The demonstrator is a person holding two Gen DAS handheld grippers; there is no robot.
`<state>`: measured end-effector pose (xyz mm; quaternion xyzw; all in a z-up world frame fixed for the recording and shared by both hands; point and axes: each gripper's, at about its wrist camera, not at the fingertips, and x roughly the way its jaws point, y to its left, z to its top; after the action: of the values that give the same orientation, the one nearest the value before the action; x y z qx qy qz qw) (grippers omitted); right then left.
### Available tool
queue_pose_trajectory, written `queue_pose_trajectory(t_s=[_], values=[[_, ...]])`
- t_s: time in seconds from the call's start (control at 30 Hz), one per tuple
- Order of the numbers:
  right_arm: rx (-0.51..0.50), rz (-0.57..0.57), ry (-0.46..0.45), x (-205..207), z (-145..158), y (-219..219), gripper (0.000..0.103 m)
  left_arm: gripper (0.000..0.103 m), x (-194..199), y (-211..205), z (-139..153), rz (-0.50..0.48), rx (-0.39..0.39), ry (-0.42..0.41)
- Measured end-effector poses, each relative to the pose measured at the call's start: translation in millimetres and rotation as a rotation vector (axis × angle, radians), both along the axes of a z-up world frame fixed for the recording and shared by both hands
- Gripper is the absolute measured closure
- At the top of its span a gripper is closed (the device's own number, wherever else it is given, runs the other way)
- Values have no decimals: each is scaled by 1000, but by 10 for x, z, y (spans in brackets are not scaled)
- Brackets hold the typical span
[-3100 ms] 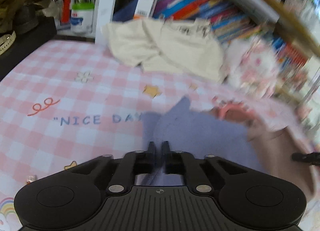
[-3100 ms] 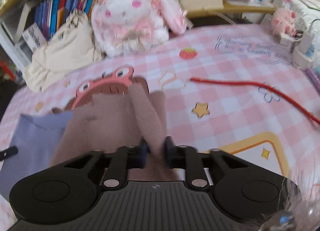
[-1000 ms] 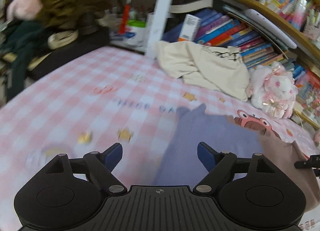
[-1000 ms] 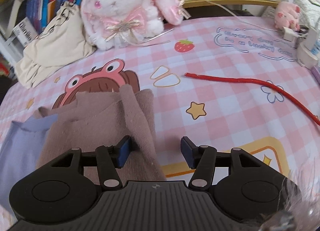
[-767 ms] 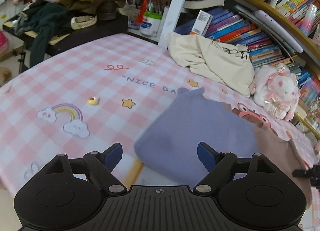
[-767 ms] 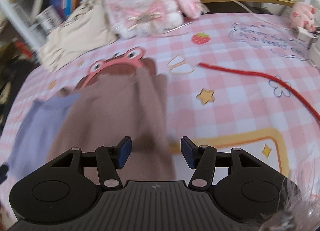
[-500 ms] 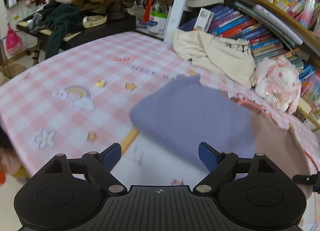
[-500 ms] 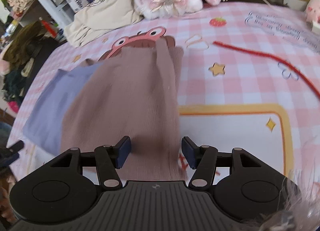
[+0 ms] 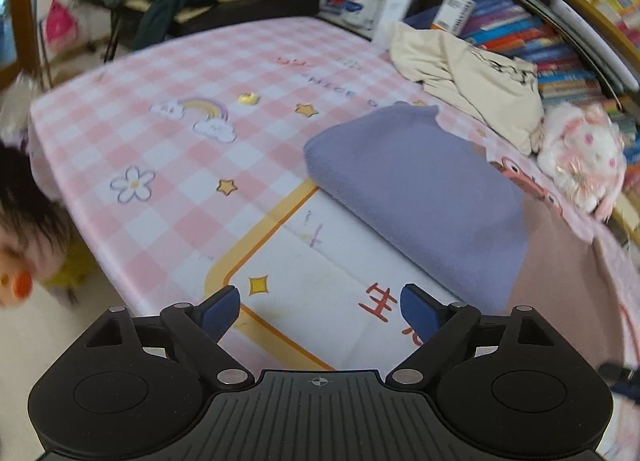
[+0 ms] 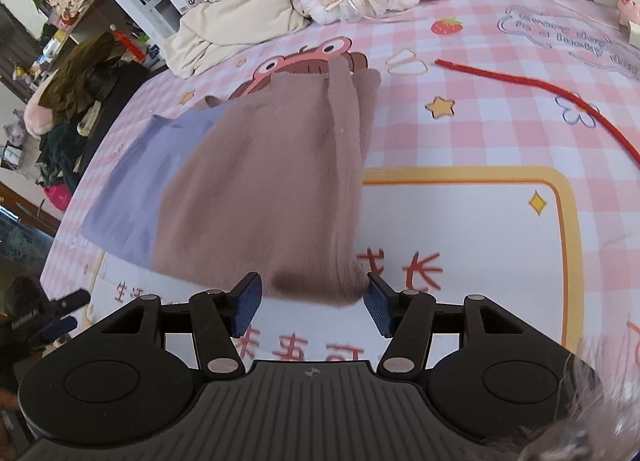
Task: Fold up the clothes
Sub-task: 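Grasp the folded edge of the lavender side with the left gripper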
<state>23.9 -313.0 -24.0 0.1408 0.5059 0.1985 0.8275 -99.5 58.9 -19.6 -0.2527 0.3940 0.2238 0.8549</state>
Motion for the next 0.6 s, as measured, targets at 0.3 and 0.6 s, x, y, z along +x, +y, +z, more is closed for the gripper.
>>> queue_pose_trajectory(t_s=[0.3, 0.6], values=[[33, -100, 56, -58, -121, 123, 49, 13, 13, 290, 21, -12, -53, -18], [25, -215, 65, -149, -143, 154, 78, 14, 111, 738, -91, 18, -275, -102]])
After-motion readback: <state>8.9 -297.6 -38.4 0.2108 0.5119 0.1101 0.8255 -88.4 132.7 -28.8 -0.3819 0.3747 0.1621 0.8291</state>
